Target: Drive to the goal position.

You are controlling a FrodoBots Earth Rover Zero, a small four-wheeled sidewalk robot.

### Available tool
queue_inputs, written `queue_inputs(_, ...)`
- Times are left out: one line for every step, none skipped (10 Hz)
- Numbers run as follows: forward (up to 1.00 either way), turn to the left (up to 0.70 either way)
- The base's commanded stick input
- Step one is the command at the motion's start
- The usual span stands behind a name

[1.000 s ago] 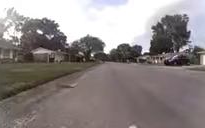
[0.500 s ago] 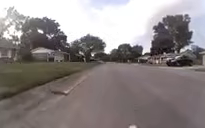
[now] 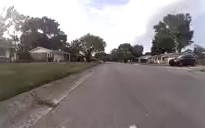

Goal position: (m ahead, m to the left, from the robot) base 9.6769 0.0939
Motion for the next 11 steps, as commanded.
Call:
queue_inputs(1.0, 0.02)
queue_inputs(1.0, 0.01)
queue_inputs(1.0, 0.01)
queue_inputs(1.0, 0.0)
queue_inputs(1.0, 0.0)
queue_inputs(1.0, 0.0)
queue_inputs(1.0, 0.0)
queue_inputs(1.0, 0.0)
queue_inputs(1.0, 0.0)
queue_inputs(1.0, 0.0)
queue_inputs(1.0, 0.0)
